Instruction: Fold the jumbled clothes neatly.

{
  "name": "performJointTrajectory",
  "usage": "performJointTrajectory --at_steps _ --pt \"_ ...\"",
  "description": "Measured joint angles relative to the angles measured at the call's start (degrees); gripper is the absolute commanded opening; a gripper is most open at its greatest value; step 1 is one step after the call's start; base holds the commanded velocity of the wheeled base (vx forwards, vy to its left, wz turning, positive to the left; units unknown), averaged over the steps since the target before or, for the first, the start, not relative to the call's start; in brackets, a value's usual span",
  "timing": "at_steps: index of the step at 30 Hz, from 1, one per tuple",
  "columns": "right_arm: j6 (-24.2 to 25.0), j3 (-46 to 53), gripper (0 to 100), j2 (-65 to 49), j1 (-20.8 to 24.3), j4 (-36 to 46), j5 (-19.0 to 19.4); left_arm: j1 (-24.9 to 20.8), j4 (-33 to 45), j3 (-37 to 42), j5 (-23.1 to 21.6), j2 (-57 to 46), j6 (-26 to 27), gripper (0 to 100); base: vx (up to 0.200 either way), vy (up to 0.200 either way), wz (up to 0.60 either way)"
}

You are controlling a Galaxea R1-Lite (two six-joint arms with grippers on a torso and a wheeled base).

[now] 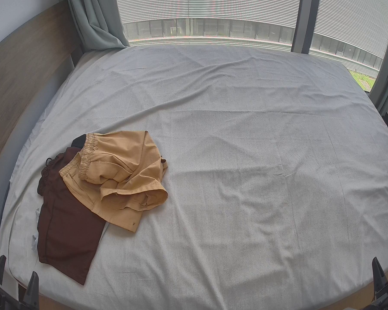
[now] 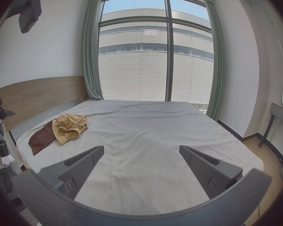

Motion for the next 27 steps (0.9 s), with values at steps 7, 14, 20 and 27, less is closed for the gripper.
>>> performJointTrajectory --at_steps 7,14,20,27 --pt "0.02 0.00 100 0.00 0.07 0.02 0.07 0.00 0.00 0.00 -0.01 0.00 0.00 100 0.000 0.000 0.00" --pt "0.02 0.00 100 0.00 0.02 0.02 0.07 0.06 0.00 0.00 0.02 0.00 0.16 100 0.000 0.000 0.00" --pt "0.11 0.00 100 0.00 0.02 0.02 0.05 0.00 -0.28 0.00 0.00 0.00 0.32 100 0.000 0.000 0.00" --pt "0.16 0.00 100 0.00 0.07 0.02 -0.01 0.00 -2.89 -2.29 0.00 0.00 0.05 100 0.000 0.000 0.00"
